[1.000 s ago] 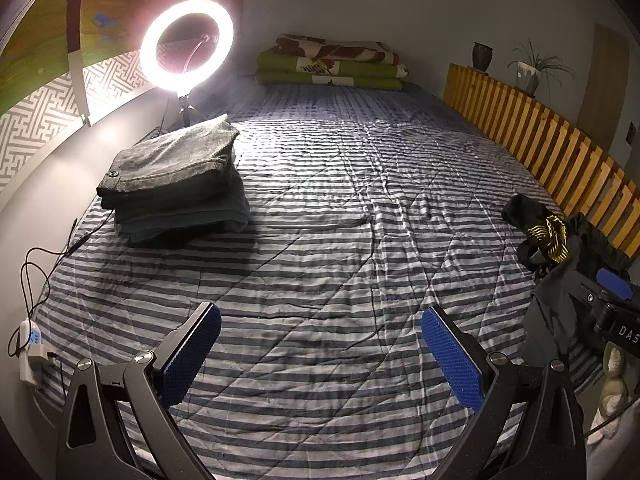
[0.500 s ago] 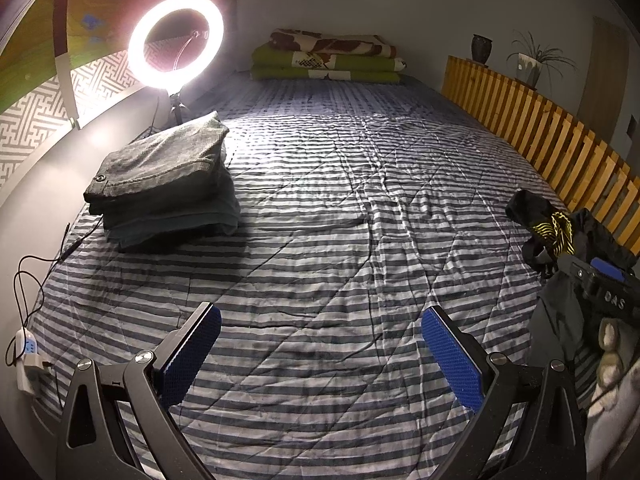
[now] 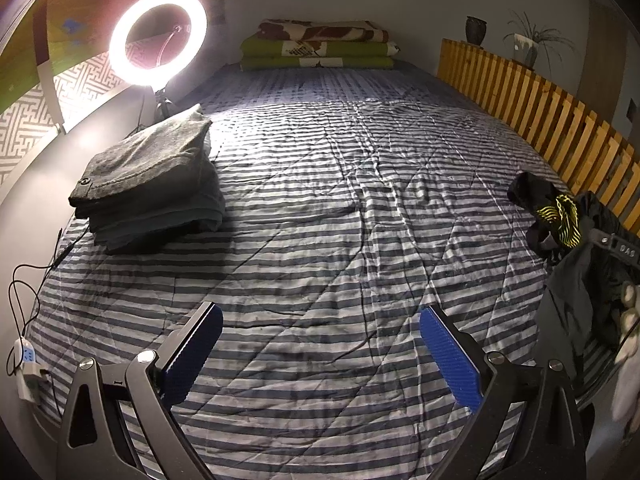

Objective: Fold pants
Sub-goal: 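Reach the right gripper into the black clothing pile and grasp the black pants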

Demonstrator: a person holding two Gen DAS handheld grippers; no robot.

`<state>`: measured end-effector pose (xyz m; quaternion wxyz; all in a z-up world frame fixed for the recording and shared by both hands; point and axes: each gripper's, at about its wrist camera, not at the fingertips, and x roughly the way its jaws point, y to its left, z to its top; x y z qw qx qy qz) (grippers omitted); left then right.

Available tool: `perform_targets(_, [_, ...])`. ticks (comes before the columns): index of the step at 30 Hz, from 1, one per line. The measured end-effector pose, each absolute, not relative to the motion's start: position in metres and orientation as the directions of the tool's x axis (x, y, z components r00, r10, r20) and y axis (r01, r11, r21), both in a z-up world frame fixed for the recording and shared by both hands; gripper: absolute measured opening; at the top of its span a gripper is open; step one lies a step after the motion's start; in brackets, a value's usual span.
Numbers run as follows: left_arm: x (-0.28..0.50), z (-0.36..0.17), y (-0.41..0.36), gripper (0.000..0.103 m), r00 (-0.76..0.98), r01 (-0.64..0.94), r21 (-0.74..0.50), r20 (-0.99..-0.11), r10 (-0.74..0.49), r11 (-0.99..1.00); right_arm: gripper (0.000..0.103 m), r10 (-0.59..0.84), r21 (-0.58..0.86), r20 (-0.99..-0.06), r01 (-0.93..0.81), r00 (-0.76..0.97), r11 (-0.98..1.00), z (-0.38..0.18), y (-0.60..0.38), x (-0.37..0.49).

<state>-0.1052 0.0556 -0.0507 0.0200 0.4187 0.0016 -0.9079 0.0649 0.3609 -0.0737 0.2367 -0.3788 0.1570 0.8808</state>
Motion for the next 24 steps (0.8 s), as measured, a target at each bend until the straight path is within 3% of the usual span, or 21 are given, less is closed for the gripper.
perform_targets(8, [-0.112, -0.059, 0.08, 0.101, -0.633, 0.0, 0.034, -0.774, -0.026, -0.999, 0.078, 0.46, 0.057, -0.734, -0.721, -0.499, -0.691, -0.071, 0.471, 0.118])
perform_targets(15, [-0.115, -0.061, 0.093, 0.101, -0.625, -0.014, 0.044, -0.78, -0.026, -0.999, 0.078, 0.497, -0.001, -0.758, -0.762, -0.422, -0.648, -0.074, 0.534, 0.134])
perform_targets(20, [-0.116, -0.061, 0.098, 0.101, -0.623, -0.022, 0.05, -0.782, -0.026, -0.999, 0.078, 0.377, 0.066, -0.827, -0.738, -0.417, -0.671, -0.09, 0.565, 0.128])
perform_targets(24, [-0.116, -0.059, 0.101, 0.101, -0.625, -0.019, 0.053, -0.78, -0.029, -0.998, 0.078, 0.391, -0.02, -0.869, -0.768, -0.303, -0.64, -0.116, 0.579, 0.121])
